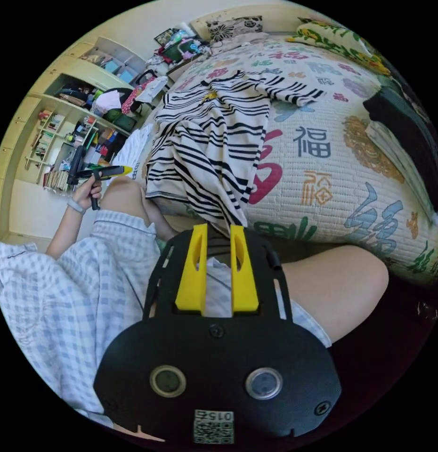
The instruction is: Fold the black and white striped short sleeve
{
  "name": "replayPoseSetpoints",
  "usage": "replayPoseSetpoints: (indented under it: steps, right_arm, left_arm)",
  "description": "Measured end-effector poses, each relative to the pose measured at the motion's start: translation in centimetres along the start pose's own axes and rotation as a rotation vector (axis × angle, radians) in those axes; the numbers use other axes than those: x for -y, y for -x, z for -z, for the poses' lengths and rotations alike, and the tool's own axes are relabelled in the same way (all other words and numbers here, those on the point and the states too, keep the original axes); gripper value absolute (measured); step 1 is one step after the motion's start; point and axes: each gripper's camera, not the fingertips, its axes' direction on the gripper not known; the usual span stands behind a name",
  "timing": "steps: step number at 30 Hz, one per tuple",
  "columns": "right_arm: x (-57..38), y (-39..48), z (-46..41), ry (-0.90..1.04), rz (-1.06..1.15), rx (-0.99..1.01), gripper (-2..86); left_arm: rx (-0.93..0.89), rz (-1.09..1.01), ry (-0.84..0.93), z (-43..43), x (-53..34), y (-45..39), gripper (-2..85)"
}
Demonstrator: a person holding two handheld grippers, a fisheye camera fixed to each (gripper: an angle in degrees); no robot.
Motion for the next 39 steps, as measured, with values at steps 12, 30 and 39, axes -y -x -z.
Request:
replayPoseSetpoints:
  steps: [12,30,39]
  right_arm:
    - [4.3,-0.1,-12.1,0.507,0.043,-0.162,11.2]
    - [1.8,1.4,7.1,-0.104,-0.099,-0.024,-0.8]
    - [1.1,5.3,12.1,-0.158,-0.083,-0.054,-0.9]
  left_arm:
    - [-0.032,0.019,0.168,0.9,5.5,2.6,10.9]
    - [0.154,-0.003,0.243,4.5,8.5,-0.1,11.8]
    - [0.205,-0.041,0.455,0.3,11.4,-5.3,10.9]
